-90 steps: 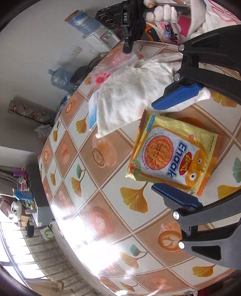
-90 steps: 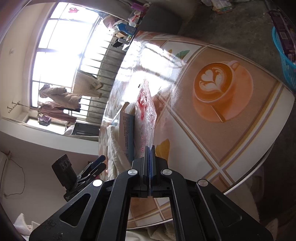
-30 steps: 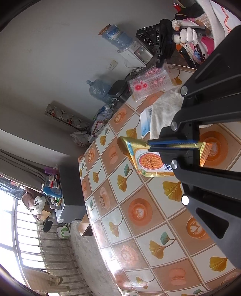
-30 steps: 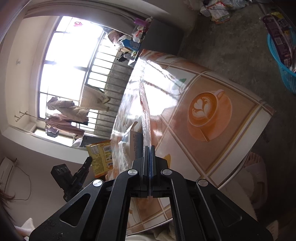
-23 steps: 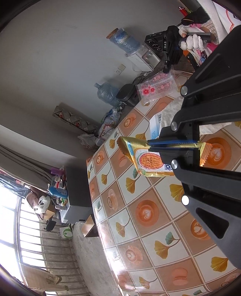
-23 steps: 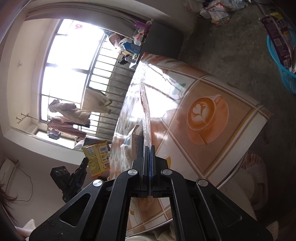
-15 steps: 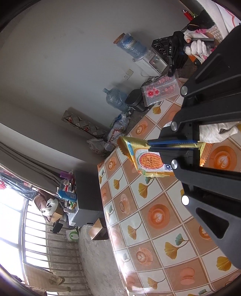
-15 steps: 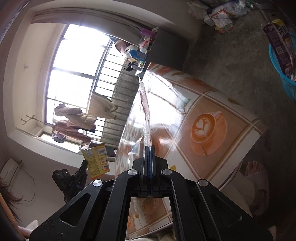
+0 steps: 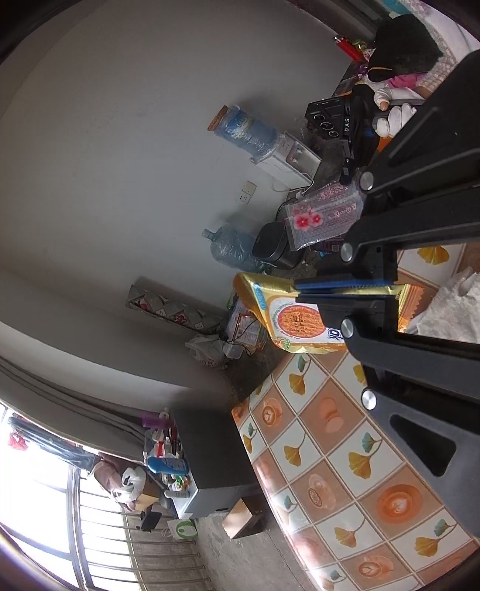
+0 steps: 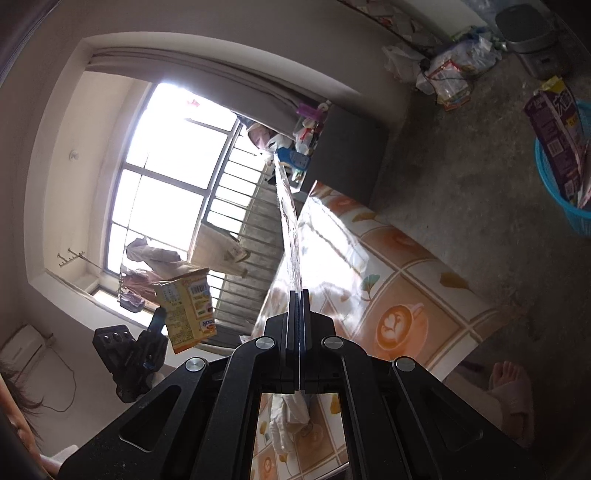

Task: Collect trash
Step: 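Lift the yellow packet with the left gripper while the right gripper lifts the clear bag, then carry both items over the blue wastebasket and open both grippers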

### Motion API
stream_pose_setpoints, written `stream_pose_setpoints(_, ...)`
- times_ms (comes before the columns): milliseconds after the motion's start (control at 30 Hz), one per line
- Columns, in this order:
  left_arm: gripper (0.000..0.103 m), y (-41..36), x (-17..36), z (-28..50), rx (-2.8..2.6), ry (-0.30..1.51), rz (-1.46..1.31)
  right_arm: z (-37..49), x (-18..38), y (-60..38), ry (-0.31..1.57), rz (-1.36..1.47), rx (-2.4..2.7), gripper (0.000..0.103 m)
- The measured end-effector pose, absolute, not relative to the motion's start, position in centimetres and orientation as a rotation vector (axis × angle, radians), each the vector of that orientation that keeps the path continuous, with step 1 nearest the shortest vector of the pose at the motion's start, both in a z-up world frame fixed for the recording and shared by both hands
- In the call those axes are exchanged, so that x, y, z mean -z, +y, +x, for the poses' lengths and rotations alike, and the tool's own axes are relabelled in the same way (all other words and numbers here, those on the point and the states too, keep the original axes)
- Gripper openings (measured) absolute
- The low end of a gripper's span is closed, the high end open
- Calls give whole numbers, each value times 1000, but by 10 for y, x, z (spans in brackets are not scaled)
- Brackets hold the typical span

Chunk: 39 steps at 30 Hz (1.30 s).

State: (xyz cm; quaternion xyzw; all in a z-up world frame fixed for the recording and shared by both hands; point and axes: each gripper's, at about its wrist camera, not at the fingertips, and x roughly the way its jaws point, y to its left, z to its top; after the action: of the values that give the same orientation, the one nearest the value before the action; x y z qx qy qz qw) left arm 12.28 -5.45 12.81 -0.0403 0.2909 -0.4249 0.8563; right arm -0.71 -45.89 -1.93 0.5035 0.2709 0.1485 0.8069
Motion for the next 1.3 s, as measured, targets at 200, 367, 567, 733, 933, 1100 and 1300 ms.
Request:
stream_pose_setpoints(200,2,-172,-131,143,1061,678,15,-42,18,-524,437,1092,-114,0)
stream_pose_setpoints(367,2,-286,-109,149,1162,762,145,-63,38,-569,395,1127,165,0)
stream_pose_setpoints(567,2,-421,-50,147,1245,929,269,-61,84,-607,466,1170,485,0)
stream_pose_setpoints(733,2,-514,9,136,1266,1028,380,-37,127,-639,507,1201,624,0)
stream_pose_setpoints(933,3,-586,71,139,1265,1097,445,-3,173,-670,596,1208,740,0)
stream_pose_setpoints(1100,31,-618,110,158,1223,1155,428,31,213,-692,699,1212,730,14)
stream_pose_setpoints(1300,42,-614,125,174,1184,1210,371,26,234,-687,706,1257,679,35)
